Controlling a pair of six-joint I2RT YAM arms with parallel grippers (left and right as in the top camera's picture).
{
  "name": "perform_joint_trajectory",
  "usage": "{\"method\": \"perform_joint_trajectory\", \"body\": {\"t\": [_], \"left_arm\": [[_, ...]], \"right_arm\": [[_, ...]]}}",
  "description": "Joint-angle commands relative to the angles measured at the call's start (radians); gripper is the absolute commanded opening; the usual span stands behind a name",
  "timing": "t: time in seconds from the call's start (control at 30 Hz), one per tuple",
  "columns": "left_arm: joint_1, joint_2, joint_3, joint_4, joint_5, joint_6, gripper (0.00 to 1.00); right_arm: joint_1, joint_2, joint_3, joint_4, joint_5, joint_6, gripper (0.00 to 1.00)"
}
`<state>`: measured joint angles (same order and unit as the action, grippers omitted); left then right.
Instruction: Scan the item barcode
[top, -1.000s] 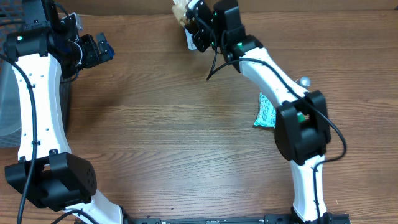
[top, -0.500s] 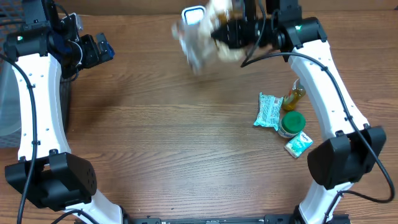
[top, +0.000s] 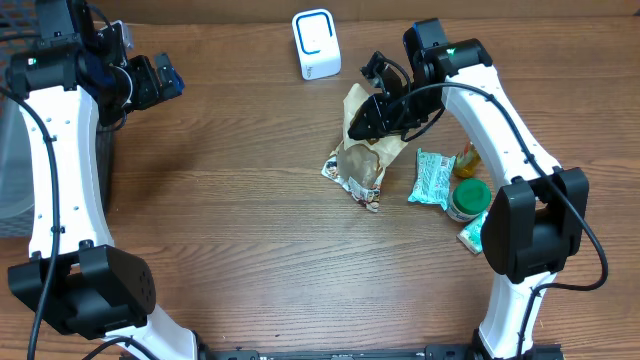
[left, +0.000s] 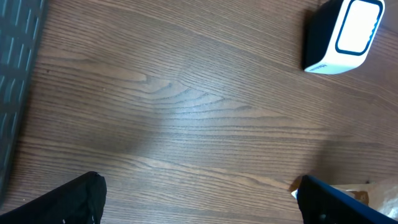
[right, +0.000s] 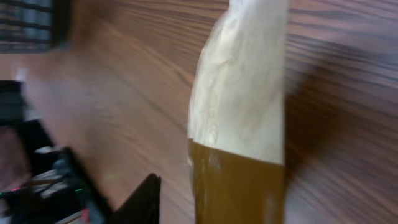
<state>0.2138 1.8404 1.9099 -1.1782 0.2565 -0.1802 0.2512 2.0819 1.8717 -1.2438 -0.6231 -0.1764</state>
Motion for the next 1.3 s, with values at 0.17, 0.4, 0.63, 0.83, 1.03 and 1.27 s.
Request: {"method": "perform_joint_trajectory", "body": {"t": [0.17,0.4,0.63,0.83,1.03,1.27], "left_arm": [[-0.001,-0.01,0.005,0.002,-0.005,0.008,1.0],[-0.001,-0.01,0.005,0.002,-0.005,0.008,1.0],[-0.001,-0.01,0.005,0.002,-0.005,0.008,0.99],[-0.001,-0.01,0.005,0.002,-0.005,0.008,1.0],[-0.001,-0.01,0.005,0.002,-0.005,0.008,1.0],[-0.001,-0.01,0.005,0.002,-0.005,0.008,0.99]], "right_arm": [[0.0,-0.002,-0.003,0.029,0.287,-0.031,0.77],[0.0,-0.002,-0.003,0.098,0.514,0.071,1.0],[0.009,-0.002,-0.003,0.167,0.687,0.209,1.0],[0.066,-0.002,-0.003,0.087,0.689,0.214,1.0],[0.138,-0.002,-0.003,0.024,0.689,0.191,1.0],[0.151,-0.002,-0.003,0.117,0.838,0.214,1.0]]}}
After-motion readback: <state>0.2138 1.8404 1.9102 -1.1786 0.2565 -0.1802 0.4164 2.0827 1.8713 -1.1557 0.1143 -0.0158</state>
